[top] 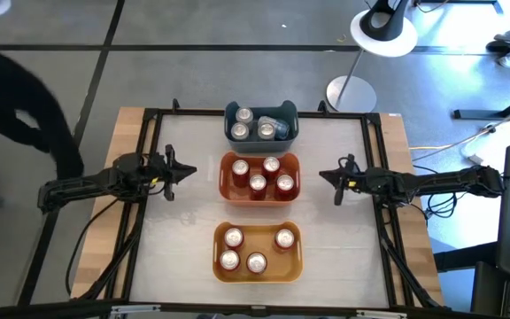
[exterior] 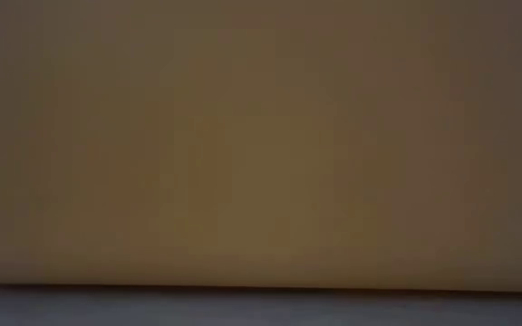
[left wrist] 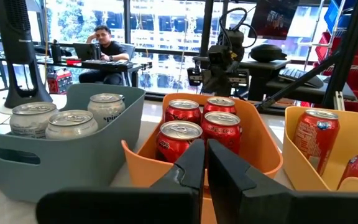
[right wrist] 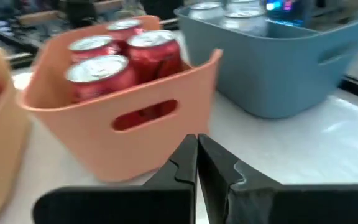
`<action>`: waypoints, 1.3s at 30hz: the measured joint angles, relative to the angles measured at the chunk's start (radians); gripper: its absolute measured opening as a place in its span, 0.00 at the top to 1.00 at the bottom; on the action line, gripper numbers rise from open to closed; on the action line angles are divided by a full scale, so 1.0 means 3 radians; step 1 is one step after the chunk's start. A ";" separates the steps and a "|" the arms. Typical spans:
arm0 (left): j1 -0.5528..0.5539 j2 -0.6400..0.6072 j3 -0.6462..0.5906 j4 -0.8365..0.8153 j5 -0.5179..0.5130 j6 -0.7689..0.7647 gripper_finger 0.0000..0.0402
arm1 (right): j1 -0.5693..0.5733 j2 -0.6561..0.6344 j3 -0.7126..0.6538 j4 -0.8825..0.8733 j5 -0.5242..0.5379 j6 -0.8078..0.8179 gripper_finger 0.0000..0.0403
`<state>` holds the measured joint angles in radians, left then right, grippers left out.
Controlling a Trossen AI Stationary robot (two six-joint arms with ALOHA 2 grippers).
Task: Sort soda cans
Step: Return to Home Position
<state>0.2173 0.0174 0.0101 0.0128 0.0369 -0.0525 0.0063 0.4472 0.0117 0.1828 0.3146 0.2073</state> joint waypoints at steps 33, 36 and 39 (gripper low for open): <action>0.0000 0.0001 -0.0001 0.0000 0.0001 0.0000 0.97 | 0.0000 -0.1485 -0.0010 -0.0457 -0.0554 -0.0719 0.97; 0.0000 0.0001 -0.0001 0.0000 0.0001 0.0000 0.97 | 0.0000 -0.1484 -0.0010 -0.0459 -0.0579 -0.0709 0.97; 0.0000 0.0001 -0.0001 0.0000 0.0001 0.0000 0.97 | 0.0000 -0.1484 -0.0012 -0.0450 -0.0575 -0.0709 0.97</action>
<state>0.2173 0.0177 0.0097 0.0128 0.0372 -0.0525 0.0063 0.0021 0.0082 0.0479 0.1421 -0.0055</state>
